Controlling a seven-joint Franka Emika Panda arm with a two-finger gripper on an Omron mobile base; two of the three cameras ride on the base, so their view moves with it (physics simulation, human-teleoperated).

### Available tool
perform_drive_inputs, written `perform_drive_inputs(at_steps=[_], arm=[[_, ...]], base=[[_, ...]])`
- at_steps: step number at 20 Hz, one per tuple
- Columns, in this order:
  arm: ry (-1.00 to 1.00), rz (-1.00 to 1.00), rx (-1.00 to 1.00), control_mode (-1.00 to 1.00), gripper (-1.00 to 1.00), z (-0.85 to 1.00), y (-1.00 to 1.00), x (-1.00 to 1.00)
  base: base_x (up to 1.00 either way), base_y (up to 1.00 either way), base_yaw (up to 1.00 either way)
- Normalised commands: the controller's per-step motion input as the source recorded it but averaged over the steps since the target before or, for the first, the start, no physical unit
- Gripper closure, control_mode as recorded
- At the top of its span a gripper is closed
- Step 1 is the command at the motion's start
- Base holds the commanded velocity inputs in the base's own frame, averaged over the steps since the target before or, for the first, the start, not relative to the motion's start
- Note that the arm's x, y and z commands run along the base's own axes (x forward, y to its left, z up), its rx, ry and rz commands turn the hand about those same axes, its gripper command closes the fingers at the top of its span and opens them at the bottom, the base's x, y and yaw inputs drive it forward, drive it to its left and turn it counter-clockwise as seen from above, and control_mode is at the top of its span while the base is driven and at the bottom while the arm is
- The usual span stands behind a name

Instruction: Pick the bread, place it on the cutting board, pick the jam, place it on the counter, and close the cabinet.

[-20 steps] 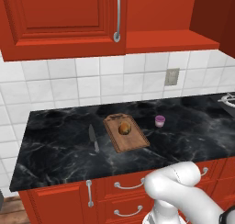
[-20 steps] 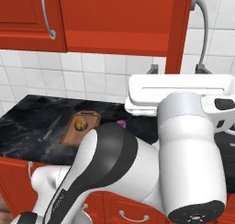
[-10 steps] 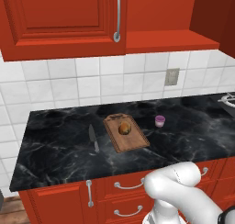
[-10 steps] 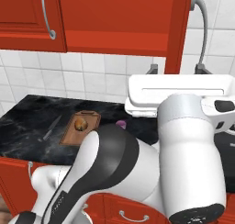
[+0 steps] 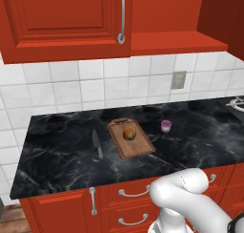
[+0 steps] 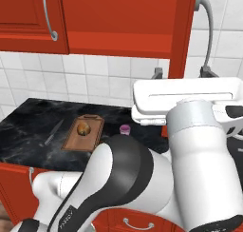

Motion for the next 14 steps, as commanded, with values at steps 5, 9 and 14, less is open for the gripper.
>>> perform_drive_inputs(at_steps=[5, 9, 14], arm=[[-0.03, 0.12, 0.00, -1.00, -1.00, -0.12, 0.14, 0.26], [-0.02, 0.13, 0.00, -1.00, -1.00, -0.15, 0.25, 0.29], [-0.01, 0.12, 0.00, -1.00, -1.00, -0.09, 0.31, 0.31]], base=[[0.00, 0.00, 0.00], [0.00, 0.00, 0.00], [0.00, 0.00, 0.00]])
